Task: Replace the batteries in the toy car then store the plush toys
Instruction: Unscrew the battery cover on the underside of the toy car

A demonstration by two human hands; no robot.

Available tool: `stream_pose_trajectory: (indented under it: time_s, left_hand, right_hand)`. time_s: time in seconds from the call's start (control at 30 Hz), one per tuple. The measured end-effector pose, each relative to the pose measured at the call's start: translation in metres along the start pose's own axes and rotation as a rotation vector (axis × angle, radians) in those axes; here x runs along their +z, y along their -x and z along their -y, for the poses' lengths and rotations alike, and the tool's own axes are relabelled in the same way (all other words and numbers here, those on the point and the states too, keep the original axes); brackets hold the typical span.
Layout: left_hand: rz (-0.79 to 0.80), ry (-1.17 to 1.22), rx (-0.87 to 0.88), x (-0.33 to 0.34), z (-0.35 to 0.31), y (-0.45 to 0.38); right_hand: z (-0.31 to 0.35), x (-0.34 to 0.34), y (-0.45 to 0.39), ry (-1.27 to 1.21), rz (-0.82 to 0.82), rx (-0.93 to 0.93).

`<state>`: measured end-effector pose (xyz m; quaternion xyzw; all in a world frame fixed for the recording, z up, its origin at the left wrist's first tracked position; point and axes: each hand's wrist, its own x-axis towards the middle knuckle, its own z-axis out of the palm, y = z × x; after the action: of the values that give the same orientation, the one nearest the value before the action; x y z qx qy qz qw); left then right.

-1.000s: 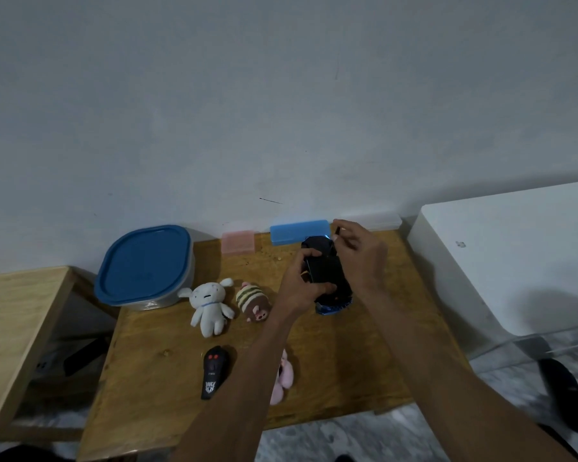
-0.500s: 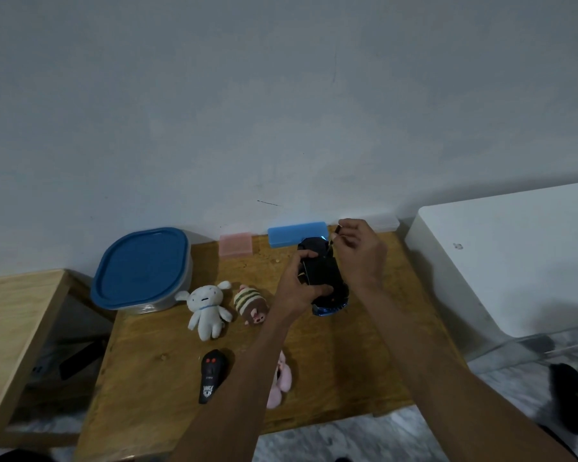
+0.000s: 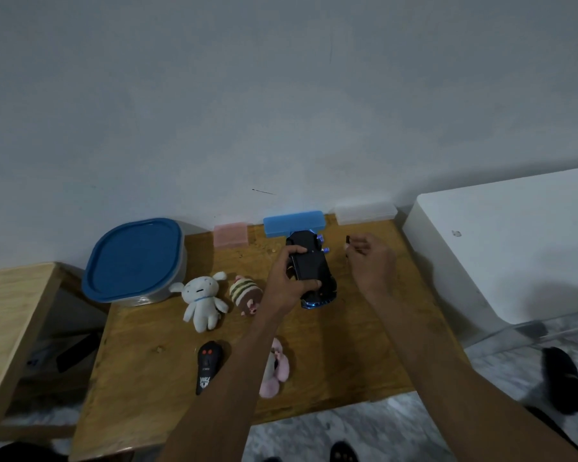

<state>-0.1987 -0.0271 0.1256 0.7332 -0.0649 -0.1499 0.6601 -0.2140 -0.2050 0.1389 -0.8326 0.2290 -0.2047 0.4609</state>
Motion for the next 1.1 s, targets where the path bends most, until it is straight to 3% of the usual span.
stream_pose_trajectory:
  time_s: [0.57, 0.93, 1.1]
  left_hand:
    - [0.036, 0.002, -0.097, 0.016, 0.068, 0.009]
    - [0.041, 0.019, -0.082, 0.018, 0.075, 0.016]
    - [0.041, 0.035, -0.059, 0.012, 0.061, 0.014]
  right_hand:
    - [-0.123, 0.02, 0.047, 0.338, 0.25, 0.3]
    - [-0.134, 0.02, 0.056, 0.355, 0.287, 0.263]
    - [-0.095, 0.018, 0.035, 0.22, 0.216, 0.29]
